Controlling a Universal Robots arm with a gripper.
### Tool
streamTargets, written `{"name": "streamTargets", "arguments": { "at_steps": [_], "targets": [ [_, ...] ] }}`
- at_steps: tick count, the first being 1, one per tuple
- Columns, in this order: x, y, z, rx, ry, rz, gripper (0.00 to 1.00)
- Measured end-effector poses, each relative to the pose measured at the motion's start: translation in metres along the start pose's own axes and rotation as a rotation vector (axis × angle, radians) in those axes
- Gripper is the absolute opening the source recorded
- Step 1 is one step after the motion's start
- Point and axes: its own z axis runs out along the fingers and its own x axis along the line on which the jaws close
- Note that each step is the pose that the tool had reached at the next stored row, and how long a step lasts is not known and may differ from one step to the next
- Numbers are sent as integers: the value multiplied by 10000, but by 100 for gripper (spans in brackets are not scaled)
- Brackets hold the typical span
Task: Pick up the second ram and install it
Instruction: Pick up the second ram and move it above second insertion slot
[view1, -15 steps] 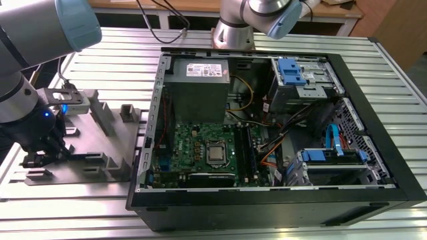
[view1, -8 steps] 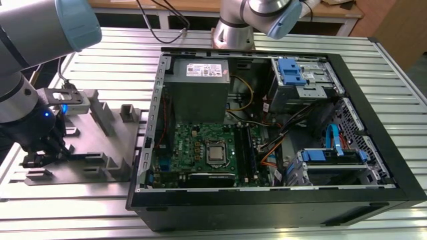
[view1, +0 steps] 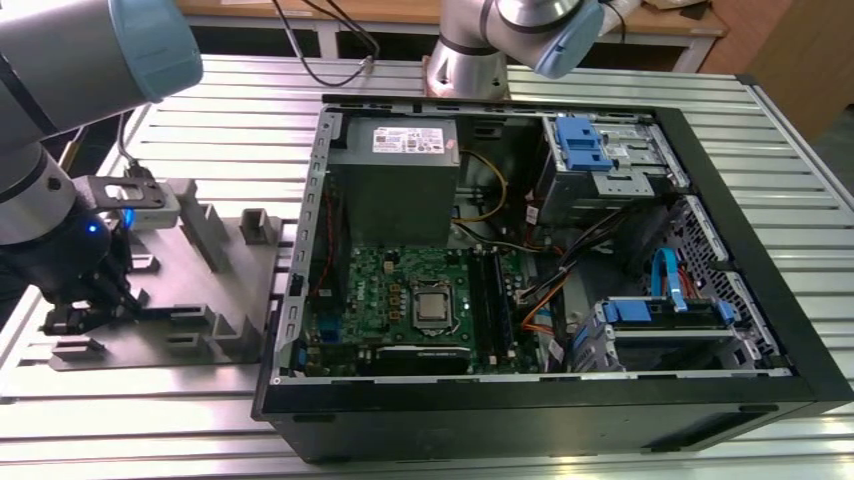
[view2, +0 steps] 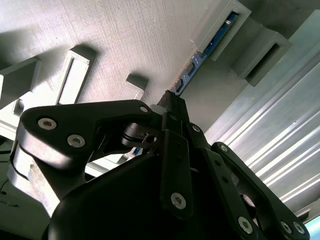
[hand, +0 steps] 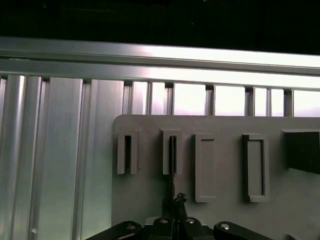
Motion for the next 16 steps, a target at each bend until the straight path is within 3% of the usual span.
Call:
{"name": "streamTargets", "arguments": {
  "at_steps": [16],
  "targets": [
    [-2,2,-49,0,-1,0,8]
  ]
}}
